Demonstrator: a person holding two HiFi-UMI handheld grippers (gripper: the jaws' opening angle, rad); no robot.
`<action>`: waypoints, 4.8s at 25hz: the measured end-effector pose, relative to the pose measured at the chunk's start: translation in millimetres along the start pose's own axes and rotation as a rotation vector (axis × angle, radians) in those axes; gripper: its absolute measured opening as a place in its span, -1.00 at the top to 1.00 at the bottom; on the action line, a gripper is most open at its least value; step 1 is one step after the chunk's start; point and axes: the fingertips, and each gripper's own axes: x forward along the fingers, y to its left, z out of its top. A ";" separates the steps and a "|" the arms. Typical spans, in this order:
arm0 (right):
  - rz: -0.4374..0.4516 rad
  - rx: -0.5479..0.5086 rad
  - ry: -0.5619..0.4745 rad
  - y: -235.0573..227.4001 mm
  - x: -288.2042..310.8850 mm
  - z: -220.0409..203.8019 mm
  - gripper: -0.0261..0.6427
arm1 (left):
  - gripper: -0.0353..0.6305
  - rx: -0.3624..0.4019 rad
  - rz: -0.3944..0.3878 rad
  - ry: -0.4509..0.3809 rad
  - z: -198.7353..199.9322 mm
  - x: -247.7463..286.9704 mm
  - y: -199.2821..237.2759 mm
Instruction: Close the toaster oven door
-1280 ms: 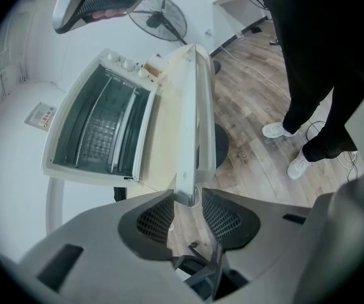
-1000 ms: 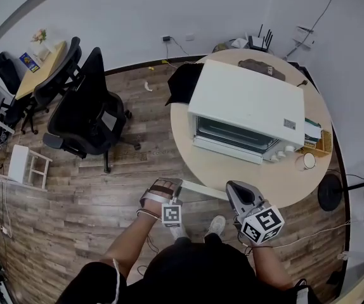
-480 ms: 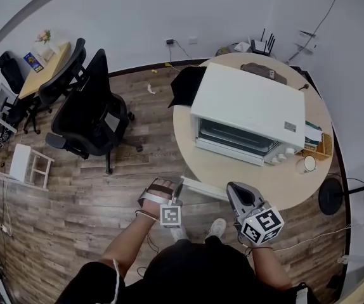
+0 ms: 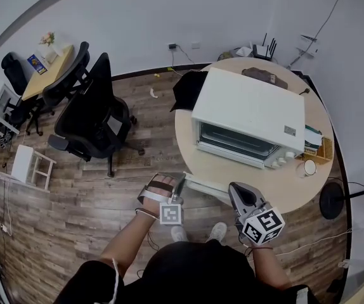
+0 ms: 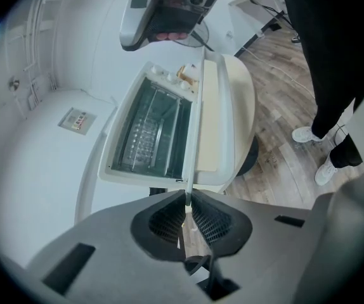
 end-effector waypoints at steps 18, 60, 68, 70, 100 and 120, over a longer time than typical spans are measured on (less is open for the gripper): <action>-0.050 -0.009 -0.053 -18.6 -7.2 16.0 0.94 | 0.73 -0.017 0.110 0.004 6.2 17.3 55.6; -0.095 -0.051 -0.063 -40.2 -30.2 26.2 0.94 | 0.41 -0.007 0.064 0.050 15.0 84.4 143.2; -0.108 -0.033 -0.055 -42.0 -32.6 18.8 0.94 | 0.39 -0.015 0.070 0.023 18.1 90.4 151.7; -0.114 -0.028 -0.054 -43.6 -35.0 17.2 0.94 | 0.39 -0.010 0.058 0.027 17.6 92.1 150.3; -0.101 -0.061 -0.059 -28.6 -34.7 19.8 0.94 | 0.79 -0.906 0.163 -0.249 32.2 -3.6 159.9; -0.288 -0.251 -0.060 -37.0 -45.8 47.0 0.94 | 0.87 -1.257 0.073 -0.435 54.3 -60.0 132.7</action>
